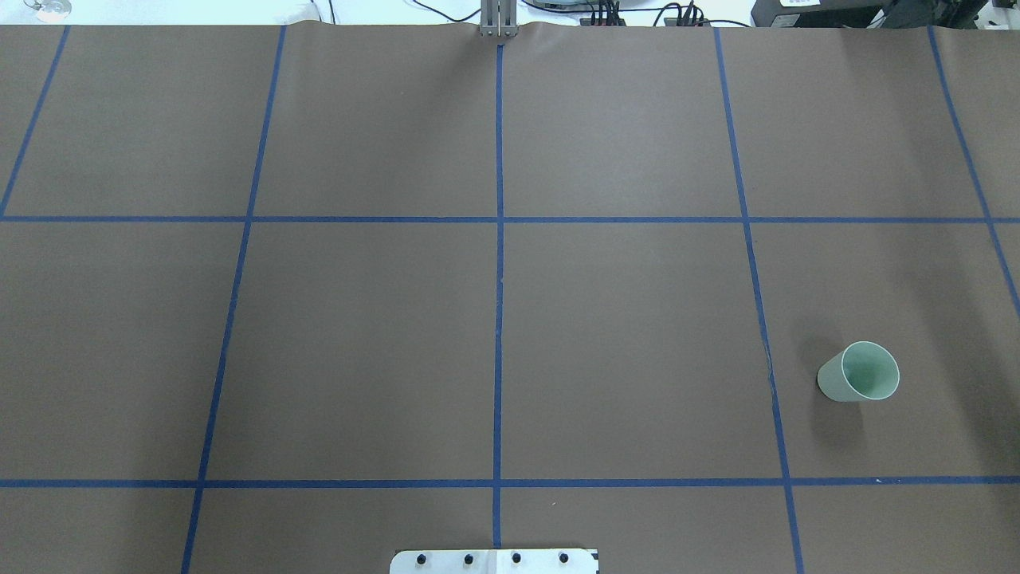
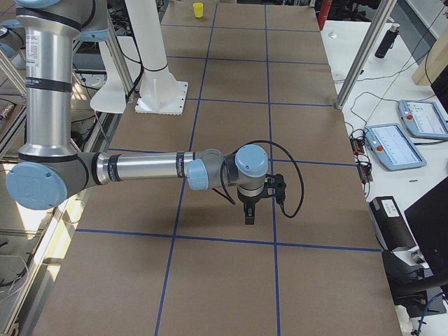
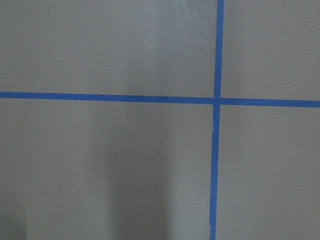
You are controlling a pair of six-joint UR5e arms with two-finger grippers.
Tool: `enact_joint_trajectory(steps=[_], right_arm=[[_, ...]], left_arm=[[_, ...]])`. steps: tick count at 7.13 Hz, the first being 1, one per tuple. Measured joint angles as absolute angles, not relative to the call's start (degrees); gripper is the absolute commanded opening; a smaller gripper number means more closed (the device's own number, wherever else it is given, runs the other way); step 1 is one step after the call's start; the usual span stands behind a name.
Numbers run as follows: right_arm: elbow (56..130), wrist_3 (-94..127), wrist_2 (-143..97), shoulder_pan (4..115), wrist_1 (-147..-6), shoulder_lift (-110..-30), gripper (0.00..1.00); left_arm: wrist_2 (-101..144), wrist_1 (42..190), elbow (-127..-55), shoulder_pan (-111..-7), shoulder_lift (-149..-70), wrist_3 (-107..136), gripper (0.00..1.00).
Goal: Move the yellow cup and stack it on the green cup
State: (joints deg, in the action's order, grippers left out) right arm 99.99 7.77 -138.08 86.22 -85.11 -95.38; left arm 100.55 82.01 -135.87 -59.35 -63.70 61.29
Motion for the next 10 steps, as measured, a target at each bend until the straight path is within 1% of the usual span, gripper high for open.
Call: enact_joint_trajectory(steps=[2, 4, 7, 10], right_arm=[[100.22, 7.51, -138.07, 86.22, -85.09, -95.94, 1.00], [100.27, 7.35, -137.98, 86.22, -85.08, -96.10, 1.00], [100.90, 7.24, -137.90, 86.22, -84.40, -97.40, 1.00], [101.29, 7.29, -137.86, 86.22, -81.79, -99.09, 1.00]], left_arm=[[90.69, 77.78, -135.42, -41.17, -61.64, 89.30, 1.00], [88.07, 69.03, -129.65, -25.81, -61.88, 114.41, 1.00], [88.45, 63.47, -118.87, -17.19, -62.37, 140.16, 1.00], [94.34, 63.28, -107.46, -12.07, -67.40, 154.54, 1.00]])
